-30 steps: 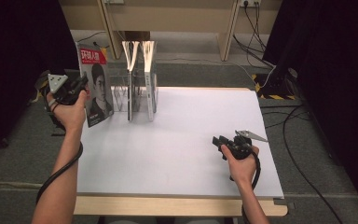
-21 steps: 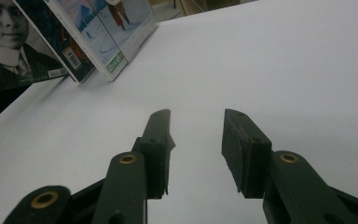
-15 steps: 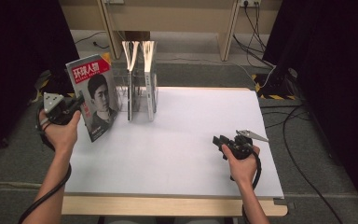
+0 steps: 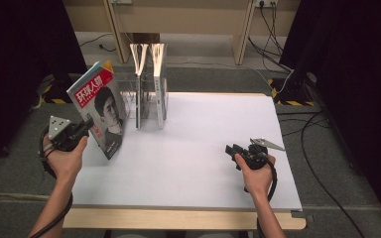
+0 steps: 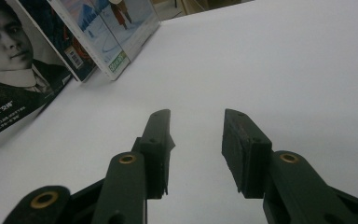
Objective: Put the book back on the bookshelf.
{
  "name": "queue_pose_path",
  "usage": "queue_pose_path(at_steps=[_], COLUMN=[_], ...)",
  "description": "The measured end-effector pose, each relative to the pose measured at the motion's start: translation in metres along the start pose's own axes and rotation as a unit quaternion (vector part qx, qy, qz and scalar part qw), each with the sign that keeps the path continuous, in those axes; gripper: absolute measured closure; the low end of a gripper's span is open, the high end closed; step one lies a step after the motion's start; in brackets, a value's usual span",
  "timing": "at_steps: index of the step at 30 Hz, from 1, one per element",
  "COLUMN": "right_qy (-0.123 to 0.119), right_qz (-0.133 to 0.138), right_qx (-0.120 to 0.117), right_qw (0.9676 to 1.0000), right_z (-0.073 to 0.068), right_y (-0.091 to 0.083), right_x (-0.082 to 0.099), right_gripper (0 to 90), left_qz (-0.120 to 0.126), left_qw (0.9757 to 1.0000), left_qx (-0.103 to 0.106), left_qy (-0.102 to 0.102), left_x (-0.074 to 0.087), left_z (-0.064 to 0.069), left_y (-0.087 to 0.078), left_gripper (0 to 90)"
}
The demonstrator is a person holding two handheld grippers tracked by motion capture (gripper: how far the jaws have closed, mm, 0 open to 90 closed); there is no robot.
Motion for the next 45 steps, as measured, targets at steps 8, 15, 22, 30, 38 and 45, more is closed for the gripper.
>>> queue_pose_path(at_steps=[8,15,22,30,38,45], right_qy=[0.006,0.007,0.013,0.015,0.018,0.022], right_qz=[-0.007,-0.012,-0.021,-0.023,-0.024,-0.027], right_qx=[0.001,-0.004,-0.004,-0.006,-0.004,-0.005], right_qw=[1.0,0.9999,0.9997,0.9996,0.9995,0.9994], right_z=[0.001,0.0,0.001,0.003,0.003,0.004], right_y=[0.0,0.001,0.002,0.001,0.0,-0.001], right_x=[0.001,0.002,0.003,0.003,0.003,0.004], right_gripper=[61.4,60.8,59.9,59.6,59.6,59.6], left_qz=[0.004,0.022,0.053,0.043,0.022,0.024], left_qw=[0.9999,0.9984,0.9959,0.9966,0.9964,0.9972], left_qx=[0.0,0.002,0.001,0.009,0.03,0.034], left_qy=[-0.013,-0.051,-0.073,-0.069,-0.077,-0.062], left_x=[0.0,-0.008,-0.03,-0.036,-0.046,-0.043], left_z=[0.002,0.0,0.002,0.012,0.015,0.019], left_y=[0.002,0.009,0.012,0.02,0.021,0.016], left_gripper=[77.1,71.8,71.5,82.2,86.0,86.1])
Point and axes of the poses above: each handheld gripper's, and its own axes: y roughly forward along the jaws, x roughly out of its underside, z roughly to its right, the point moved 5 cm from there along y, roughly forward along the jaws, and after that the axes turned 12 degrees about y, right-handed, at the moved point
